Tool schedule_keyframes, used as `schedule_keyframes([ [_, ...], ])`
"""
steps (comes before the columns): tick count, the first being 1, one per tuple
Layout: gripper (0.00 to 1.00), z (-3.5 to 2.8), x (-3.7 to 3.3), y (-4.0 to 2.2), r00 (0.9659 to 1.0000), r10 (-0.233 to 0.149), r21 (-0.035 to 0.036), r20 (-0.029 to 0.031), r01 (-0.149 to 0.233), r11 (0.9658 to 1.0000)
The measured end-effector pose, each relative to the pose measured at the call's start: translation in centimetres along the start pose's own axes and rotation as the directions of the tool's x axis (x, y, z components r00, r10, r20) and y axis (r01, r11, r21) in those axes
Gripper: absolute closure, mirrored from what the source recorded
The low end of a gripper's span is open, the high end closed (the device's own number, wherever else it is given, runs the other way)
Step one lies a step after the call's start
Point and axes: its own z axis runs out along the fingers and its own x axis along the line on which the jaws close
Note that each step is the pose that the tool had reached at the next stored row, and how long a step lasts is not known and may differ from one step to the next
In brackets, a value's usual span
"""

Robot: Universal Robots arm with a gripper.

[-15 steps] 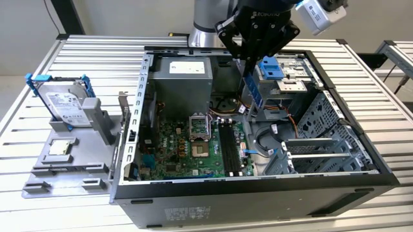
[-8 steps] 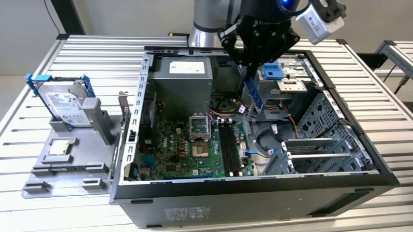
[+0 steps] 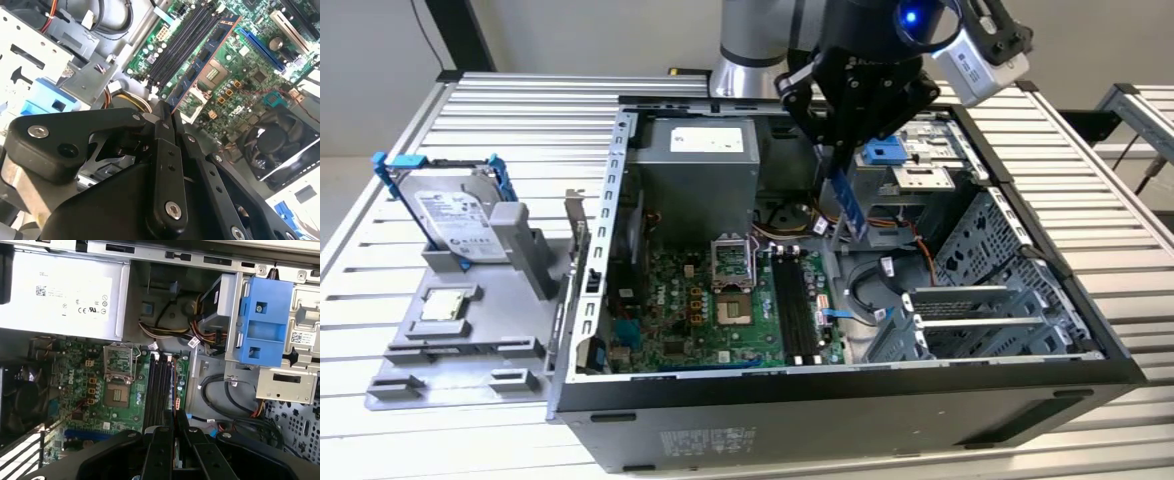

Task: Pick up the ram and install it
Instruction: 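Insert the ram into the slot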

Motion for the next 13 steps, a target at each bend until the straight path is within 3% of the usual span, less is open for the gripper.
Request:
schedule_keyframes([
  [13,1.0,1.56,-0.27,0.11,1.0,0.0,-0.0002,-0.0023,0.0,1.0],
])
